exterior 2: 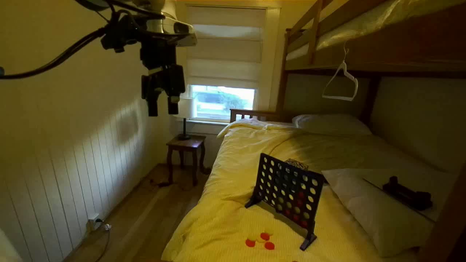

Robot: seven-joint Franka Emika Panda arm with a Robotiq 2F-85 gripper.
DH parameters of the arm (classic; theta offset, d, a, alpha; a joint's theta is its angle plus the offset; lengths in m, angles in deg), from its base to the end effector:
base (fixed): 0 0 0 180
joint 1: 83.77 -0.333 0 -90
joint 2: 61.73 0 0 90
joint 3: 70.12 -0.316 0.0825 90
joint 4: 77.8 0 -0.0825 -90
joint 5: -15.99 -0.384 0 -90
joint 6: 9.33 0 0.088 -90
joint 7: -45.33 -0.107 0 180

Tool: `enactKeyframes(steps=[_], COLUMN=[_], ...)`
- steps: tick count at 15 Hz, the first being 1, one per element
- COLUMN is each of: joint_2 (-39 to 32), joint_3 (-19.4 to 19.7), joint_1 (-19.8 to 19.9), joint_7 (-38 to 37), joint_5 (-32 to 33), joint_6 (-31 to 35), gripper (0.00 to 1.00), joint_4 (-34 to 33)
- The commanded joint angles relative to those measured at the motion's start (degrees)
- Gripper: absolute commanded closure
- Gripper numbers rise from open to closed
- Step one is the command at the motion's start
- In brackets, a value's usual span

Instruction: Pick up the hang wire and put it on the black object

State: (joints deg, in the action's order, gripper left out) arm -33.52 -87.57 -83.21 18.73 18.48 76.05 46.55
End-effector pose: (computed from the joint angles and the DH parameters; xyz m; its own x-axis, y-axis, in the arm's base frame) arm 0.3648 0.1258 0.5609 0.9687 -0.2274 -0.0990 -0.1961 -0.9467 0.2557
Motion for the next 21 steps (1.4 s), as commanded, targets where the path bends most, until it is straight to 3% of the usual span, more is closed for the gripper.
enactKeyframes(steps=[1,15,18,21], joint_2=[-0.3,-0.3,-0.5,-0.8], joint_3=[1.3,1.3,4.2,8.4], joint_1=[-1.7,-1.7,0.1,1.9], joint_7=[-0.6,-0.6,-2.0,-1.1], joint_5=[0.5,0.5,-0.2,-0.1], joint_6=[-0.2,-0.2,3.8,14.5], gripper=[0.00,0.00,0.00,0.00], joint_4=[-0.2,-0.2,-0.6,-0.3])
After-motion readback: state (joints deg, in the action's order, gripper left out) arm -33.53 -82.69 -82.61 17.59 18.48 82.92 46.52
